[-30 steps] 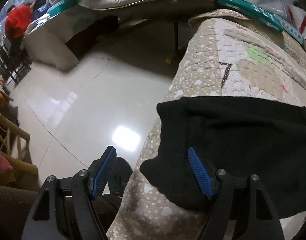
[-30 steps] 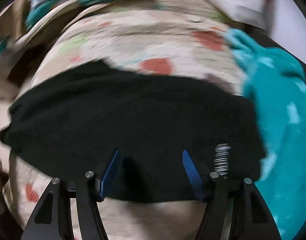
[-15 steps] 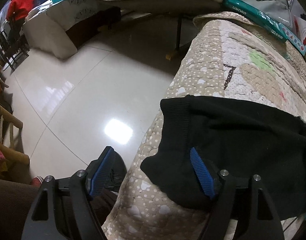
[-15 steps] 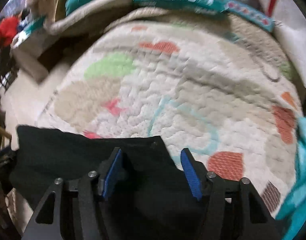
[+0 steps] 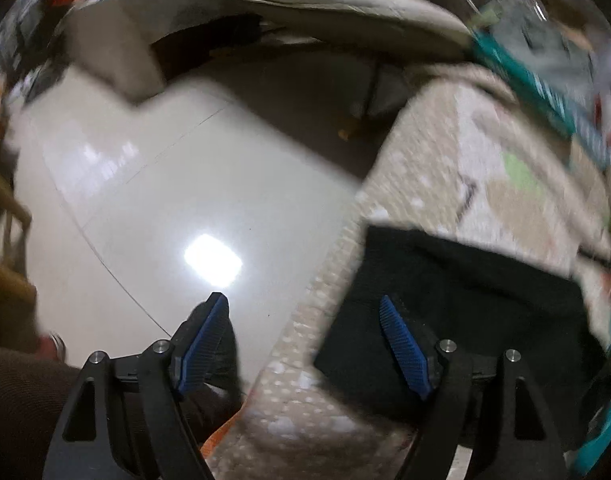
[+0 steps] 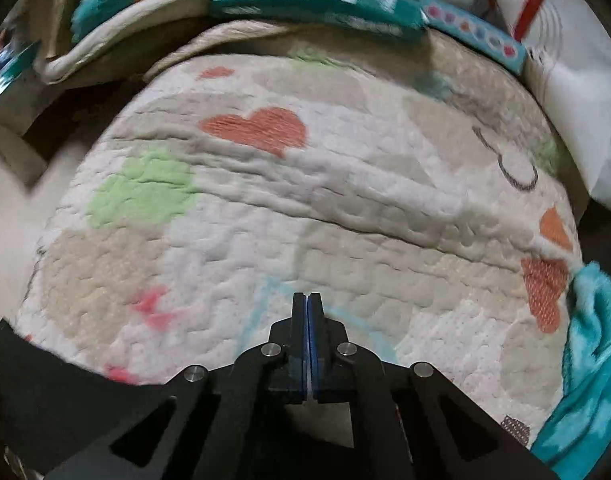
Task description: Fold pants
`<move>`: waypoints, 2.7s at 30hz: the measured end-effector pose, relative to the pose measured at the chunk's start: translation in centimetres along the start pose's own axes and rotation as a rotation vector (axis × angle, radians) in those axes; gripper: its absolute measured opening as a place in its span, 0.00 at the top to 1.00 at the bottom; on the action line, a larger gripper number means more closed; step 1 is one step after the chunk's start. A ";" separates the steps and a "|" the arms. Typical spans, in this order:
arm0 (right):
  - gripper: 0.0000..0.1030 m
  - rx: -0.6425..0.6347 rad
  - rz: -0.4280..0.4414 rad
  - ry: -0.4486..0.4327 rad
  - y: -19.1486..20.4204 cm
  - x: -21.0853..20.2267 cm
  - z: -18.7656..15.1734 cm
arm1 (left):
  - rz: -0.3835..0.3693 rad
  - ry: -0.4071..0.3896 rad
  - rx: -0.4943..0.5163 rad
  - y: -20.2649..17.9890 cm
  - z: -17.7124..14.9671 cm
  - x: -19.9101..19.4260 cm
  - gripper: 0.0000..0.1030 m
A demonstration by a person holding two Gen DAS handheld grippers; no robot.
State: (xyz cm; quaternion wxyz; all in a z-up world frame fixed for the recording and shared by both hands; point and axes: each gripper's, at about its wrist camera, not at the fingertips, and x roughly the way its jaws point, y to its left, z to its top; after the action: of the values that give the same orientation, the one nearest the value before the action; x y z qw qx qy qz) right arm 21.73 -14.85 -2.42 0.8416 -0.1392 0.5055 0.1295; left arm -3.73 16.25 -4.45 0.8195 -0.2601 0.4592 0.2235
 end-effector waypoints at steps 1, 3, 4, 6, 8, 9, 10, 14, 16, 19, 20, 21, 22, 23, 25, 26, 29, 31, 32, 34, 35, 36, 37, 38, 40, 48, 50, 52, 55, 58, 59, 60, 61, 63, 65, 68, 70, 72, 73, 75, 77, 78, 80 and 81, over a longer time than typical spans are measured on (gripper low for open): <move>0.92 -0.023 0.026 -0.010 0.9 -0.7 -0.1 | 0.003 -0.009 -0.041 1.2 0.1 -0.3 0.25; 0.75 -0.094 0.103 -0.027 3.1 -2.3 -0.2 | -0.033 0.010 -0.158 4.2 0.0 -0.5 0.25; 0.55 -0.140 0.168 -0.028 4.9 -3.1 -0.2 | -0.053 0.026 -0.201 5.2 -0.2 -0.5 0.25; 0.39 -0.214 0.270 -0.027 8.1 -4.5 -0.5 | -0.105 0.052 -0.304 6.9 -0.8 -0.6 0.25; 0.39 -0.291 0.361 -0.015 11.7 -5.3 -0.3 | -0.170 0.065 -0.334 6.8 -1.4 -0.7 0.25; 0.39 -0.319 0.413 0.003 13.5 -5.4 -0.2 | -0.188 0.069 -0.328 6.2 -1.6 -0.8 0.25; 0.39 -0.338 0.460 0.021 15.4 -5.6 -0.2 | -0.211 0.074 -0.313 5.6 -1.9 -0.8 0.25; 0.39 -0.422 0.557 0.091 21.3 -5.4 -0.3 | -0.290 0.119 -0.235 2.2 -2.5 0.5 0.25; 0.39 -0.497 0.545 0.116 24.3 -5.0 -0.2 | -0.305 0.169 -0.233 1.5 -2.7 2.1 0.25; 0.39 -0.583 0.513 0.168 27.8 -3.4 -0.4 | -0.344 0.242 -0.305 1.6 -2.9 4.6 0.24; 0.39 -0.599 0.505 0.186 28.6 -2.9 -0.5 | -0.354 0.244 -0.325 1.6 -2.8 4.9 0.23; 0.39 -0.615 0.496 0.206 29.5 -2.3 -0.6 | -0.356 0.236 -0.331 1.6 -2.8 4.8 0.22; 0.39 -0.633 0.491 0.229 30.2 -1.6 -0.8 | -0.355 0.232 -0.325 1.5 -2.6 4.8 0.22; 0.45 -0.657 0.489 0.254 31.0 -1.1 -1.2 | -0.353 0.241 -0.307 1.1 -2.5 4.9 0.22; 0.76 -0.726 0.440 0.247 32.1 -0.5 -2.1 | -0.338 0.260 -0.267 0.4 -2.4 4.9 0.26; 0.80 -0.759 0.416 0.249 32.5 -0.3 -2.6 | -0.340 0.260 -0.248 0.2 -2.3 4.8 0.31; 0.83 -0.753 0.406 0.222 32.6 -1.3 -2.7 | -0.377 0.248 -0.198 -0.1 -1.9 3.7 0.64; 0.84 -0.733 0.417 0.190 32.1 -2.6 -2.6 | -0.419 0.251 -0.179 -0.4 -1.8 2.9 0.76; 0.84 -0.726 0.421 0.176 31.5 -3.1 -2.4 | -0.444 0.250 -0.179 -0.5 -1.9 2.4 0.77; 0.84 -0.714 0.425 0.145 30.8 -4.6 -2.4 | -0.457 0.231 -0.164 -0.7 -1.8 1.4 0.77; 0.84 -0.706 0.429 0.128 30.4 -5.3 -2.3 | -0.462 0.215 -0.149 -1.0 -1.8 0.7 0.77; 0.84 -0.696 0.431 0.114 30.0 -5.8 -2.3 | -0.465 0.201 -0.136 -1.3 -1.7 0.0 0.77; 0.84 -0.677 0.435 0.097 29.4 -6.5 -2.2 | -0.468 0.187 -0.124 -1.5 -1.7 -0.6 0.77; 0.84 -0.652 0.443 0.079 28.7 -7.3 -2.0 | -0.471 0.172 -0.109 -1.9 -1.6 -1.3 0.77; 0.84 -0.616 0.457 0.043 27.6 -8.7 -1.9 | -0.474 0.150 -0.079 -2.8 -1.4 -2.4 0.77; 0.84 -0.411 0.476 -0.045 18.7 -12.4 -2.9 | -0.510 0.184 0.099 -10.3 -3.1 -4.7 0.77; 0.84 -0.358 0.463 -0.048 15.9 -12.6 -3.6 | -0.509 0.198 0.173 -13.0 -4.3 -4.9 0.77; 0.84 -0.300 0.453 -0.049 12.8 -12.6 -4.7 | -0.510 0.214 0.239 -15.6 -5.8 -4.8 0.77; 0.84 -0.203 0.430 -0.045 7.7 -12.2 -6.6 | -0.519 0.252 0.340 -19.7 -8.1 -4.4 0.76; 0.82 -0.092 0.402 -0.010 2.5 -10.8 -9.4 | -0.533 0.283 0.435 -21.8 -10.5 -5.1 0.75; 0.79 -0.072 0.393 0.007 1.1 -10.4 -10.1 | -0.544 0.288 0.465 -22.1 -11.1 -5.6 0.75; 0.77 -0.057 0.368 0.021 0.0 -10.0 -10.8 | -0.557 0.298 0.491 -22.1 -11.6 -6.0 0.72; 0.71 -0.041 0.322 0.031 -1.1 -9.6 -11.5 | -0.575 0.314 0.511 -21.9 -11.9 -6.3 0.70; 0.55 0.000 0.205 0.042 -3.2 -9.5 -12.4 | -0.609 0.329 0.526 -20.8 -11.9 -7.5 0.63; 0.53 0.067 0.131 -0.001 -5.4 -10.8 -12.7 | -0.612 0.301 0.524 -19.2 -11.0 -8.3 0.56; 0.53 0.192 0.210 -0.123 -7.2 -13.8 -12.5 | -0.547 0.256 0.481 -17.1 -9.4 -8.2 0.55; 0.56 0.267 0.412 -0.172 -6.8 -15.0 -12.4 | -0.494 0.267 0.399 -15.9 -8.0 -7.0 0.55; 0.61 0.280 0.563 -0.165 -5.4 -14.8 -12.4 | -0.452 0.280 0.314 -14.6 -7.0 -5.8 0.55; 0.61 0.269 0.606 -0.153 -4.3 -14.5 -12.3 | -0.444 0.279 0.296 -14.2 -6.6 -5.5 0.55; 0.61 0.228 0.652 -0.111 -1.6 -13.6 -12.4 | -0.414 0.264 0.281 -13.9 -6.3 -5.0 0.55; 0.61 0.222 0.662 -0.055 -0.2 -12.3 -13.1 | -0.408 0.258 0.285 -13.9 -6.3 -4.8 0.55; 0.62 0.216 0.645 -0.012 0.2 -11.3 -13.5 | -0.403 0.258 0.287 -14.5 -6.2 -4.2 0.55; 0.66 0.182 0.499 0.076 0.3 -9.8 -15.0 | -0.399 0.261 0.305 -15.3 -6.3 -3.6 0.55; 0.66 0.156 0.397 0.117 0.1 -9.6 -15.7 | -0.401 0.262 0.316 -15.6 -6.4 -3.4 0.54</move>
State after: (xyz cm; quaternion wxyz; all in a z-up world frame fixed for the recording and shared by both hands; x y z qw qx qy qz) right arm 4.52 -21.24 -1.03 0.7769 0.0215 0.5797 0.2447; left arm -0.03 -0.12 -0.87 0.8114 -0.2415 0.5296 -0.0529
